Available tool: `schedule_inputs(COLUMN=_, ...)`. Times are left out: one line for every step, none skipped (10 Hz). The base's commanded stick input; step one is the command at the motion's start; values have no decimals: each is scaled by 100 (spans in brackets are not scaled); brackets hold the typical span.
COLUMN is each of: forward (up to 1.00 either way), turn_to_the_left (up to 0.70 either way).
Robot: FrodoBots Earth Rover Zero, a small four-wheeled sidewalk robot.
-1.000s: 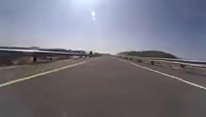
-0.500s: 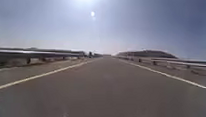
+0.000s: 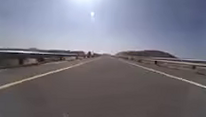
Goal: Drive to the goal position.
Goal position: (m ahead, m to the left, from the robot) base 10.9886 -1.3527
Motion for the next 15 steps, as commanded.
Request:
schedule_inputs(forward=100, turn_to_the_left=0)
schedule_inputs(forward=100, turn_to_the_left=0)
schedule_inputs(forward=100, turn_to_the_left=0)
schedule_inputs(forward=100, turn_to_the_left=0)
schedule_inputs(forward=100, turn_to_the_left=0)
schedule_inputs(forward=100, turn_to_the_left=0)
schedule_inputs(forward=100, turn_to_the_left=0)
schedule_inputs(forward=100, turn_to_the_left=0)
schedule_inputs(forward=100, turn_to_the_left=0)
schedule_inputs(forward=100, turn_to_the_left=0)
schedule_inputs(forward=100, turn_to_the_left=0)
schedule_inputs(forward=100, turn_to_the_left=0)
schedule_inputs(forward=100, turn_to_the_left=0)
schedule_inputs(forward=100, turn_to_the_left=0)
schedule_inputs(forward=100, turn_to_the_left=0)
